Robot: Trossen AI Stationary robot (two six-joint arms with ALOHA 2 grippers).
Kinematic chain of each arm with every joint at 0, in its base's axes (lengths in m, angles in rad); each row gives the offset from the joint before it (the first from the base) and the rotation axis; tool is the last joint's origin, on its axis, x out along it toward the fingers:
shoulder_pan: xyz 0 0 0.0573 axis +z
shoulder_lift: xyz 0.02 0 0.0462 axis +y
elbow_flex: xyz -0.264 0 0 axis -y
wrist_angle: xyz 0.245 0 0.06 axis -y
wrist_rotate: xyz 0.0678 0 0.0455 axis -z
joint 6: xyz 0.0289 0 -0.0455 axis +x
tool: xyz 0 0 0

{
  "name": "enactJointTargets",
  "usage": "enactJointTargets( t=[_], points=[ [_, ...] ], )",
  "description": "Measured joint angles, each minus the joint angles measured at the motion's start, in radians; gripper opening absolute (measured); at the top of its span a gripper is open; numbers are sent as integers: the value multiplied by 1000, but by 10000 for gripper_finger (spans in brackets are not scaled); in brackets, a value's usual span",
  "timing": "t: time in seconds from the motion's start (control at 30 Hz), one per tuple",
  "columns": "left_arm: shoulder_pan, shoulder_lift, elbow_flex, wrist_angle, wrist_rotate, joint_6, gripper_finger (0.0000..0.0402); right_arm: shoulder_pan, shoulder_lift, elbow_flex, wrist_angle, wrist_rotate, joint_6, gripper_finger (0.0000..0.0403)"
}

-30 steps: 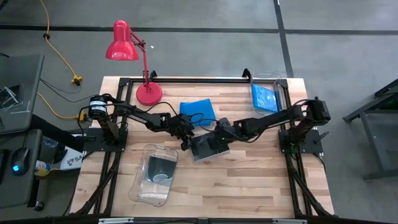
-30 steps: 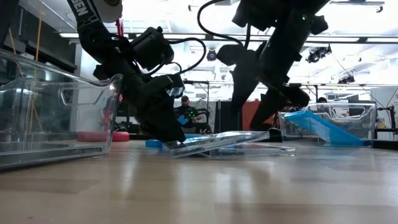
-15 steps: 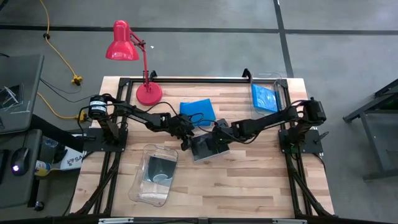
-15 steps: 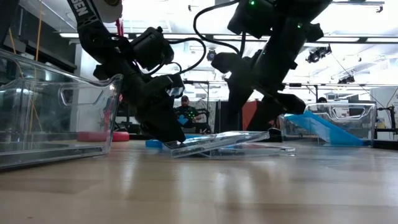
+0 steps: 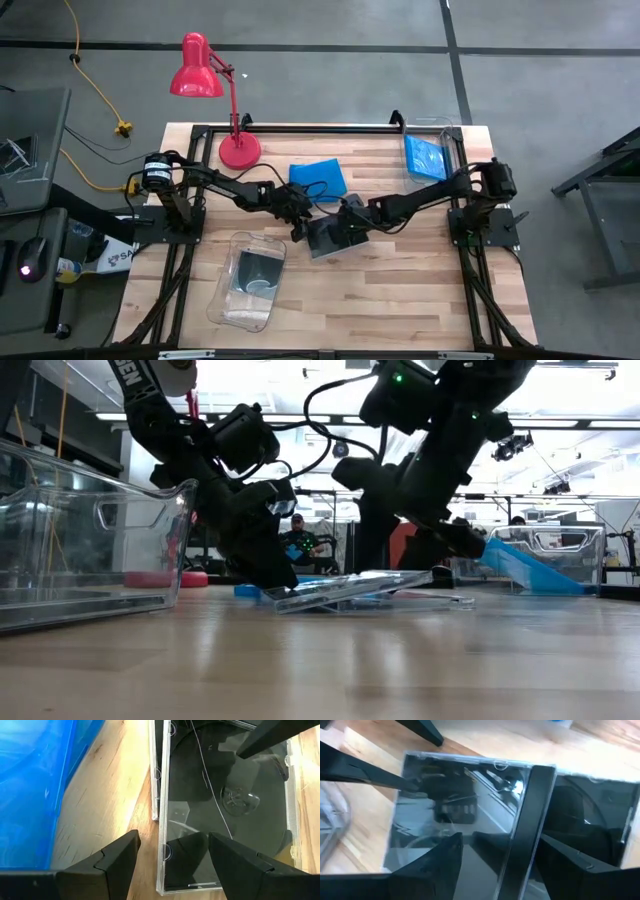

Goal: Pick & place jewel cases by type
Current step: Put the black cd case into the bottom transparent bin

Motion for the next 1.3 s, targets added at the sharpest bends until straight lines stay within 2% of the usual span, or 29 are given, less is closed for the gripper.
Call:
enactJointTargets(
  t=[0.27, 0.63, 0.8, 1.0, 1.3],
  points=[
    [1, 0, 0, 0, 11, 0, 239, 0, 0, 0, 25, -6, -26, 202],
    [1, 0, 0, 0, 18, 0, 239, 0, -1, 0, 41, -54, -50, 83],
    [6, 0, -2, 13, 33, 13, 239, -1, -3, 0, 48, -61, -53, 51],
    [65, -1, 4, 12, 153, 66, 239, -1, -6, 2, 52, -67, -73, 44],
    [229, -1, 45, 21, 363, 110, 239, 1, -13, 2, 48, -92, -95, 42]
  ],
)
